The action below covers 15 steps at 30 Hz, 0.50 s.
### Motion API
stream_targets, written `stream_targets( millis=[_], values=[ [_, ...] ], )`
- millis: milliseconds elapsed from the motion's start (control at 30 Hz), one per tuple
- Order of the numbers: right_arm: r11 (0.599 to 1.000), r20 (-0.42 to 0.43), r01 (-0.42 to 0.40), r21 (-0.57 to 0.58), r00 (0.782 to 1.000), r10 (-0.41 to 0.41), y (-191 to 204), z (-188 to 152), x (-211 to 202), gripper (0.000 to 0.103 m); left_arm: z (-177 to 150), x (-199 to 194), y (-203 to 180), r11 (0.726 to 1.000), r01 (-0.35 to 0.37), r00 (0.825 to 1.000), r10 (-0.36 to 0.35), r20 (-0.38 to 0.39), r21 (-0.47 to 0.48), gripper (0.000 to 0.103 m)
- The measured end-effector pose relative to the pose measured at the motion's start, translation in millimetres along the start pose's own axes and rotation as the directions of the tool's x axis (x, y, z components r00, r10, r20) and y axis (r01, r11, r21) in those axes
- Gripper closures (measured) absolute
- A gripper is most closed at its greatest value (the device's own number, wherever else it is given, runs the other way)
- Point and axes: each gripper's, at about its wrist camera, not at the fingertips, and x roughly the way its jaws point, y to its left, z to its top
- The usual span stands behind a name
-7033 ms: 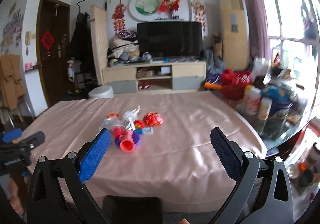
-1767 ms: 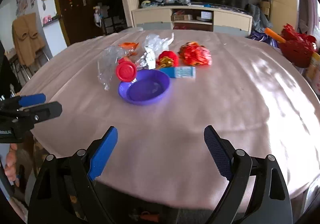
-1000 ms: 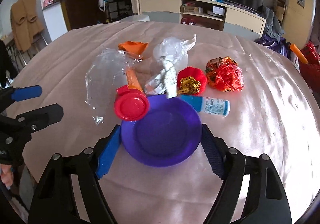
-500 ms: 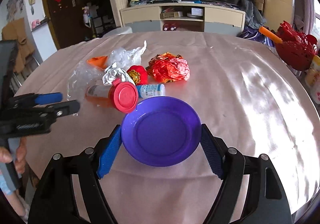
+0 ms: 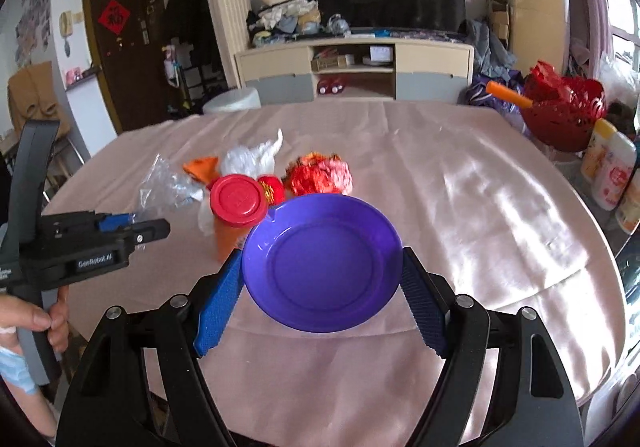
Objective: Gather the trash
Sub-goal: 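Grasp a clear plastic bag with the left tool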
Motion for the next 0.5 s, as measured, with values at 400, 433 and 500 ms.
stream_targets(
  millis=[400, 433, 500],
  values=[
    [0.999, 0.049, -0.016, -0.037, 0.999, 0.018, 19.6, 2.4, -42.2, 0.025, -15.2, -70.3, -23.3, 1.0, 0.003, 0.997, -0.006, 0.077, 0.031, 0.069],
    [0.999, 0.052, -0.017, -0.039, 0.998, 0.019, 21.3, 2.2, -45.5, 0.026, -16.8, -74.6, -23.9, 0.999, 0.003, 0.997, -0.005, 0.08, 0.033, 0.069],
    [0.999, 0.06, -0.016, -0.042, 0.998, 0.018, 23.3, 0.0, -54.0, 0.025, -21.8, -85.5, -27.3, 0.999, -0.002, 0.996, -0.002, 0.09, 0.036, 0.069]
  ],
)
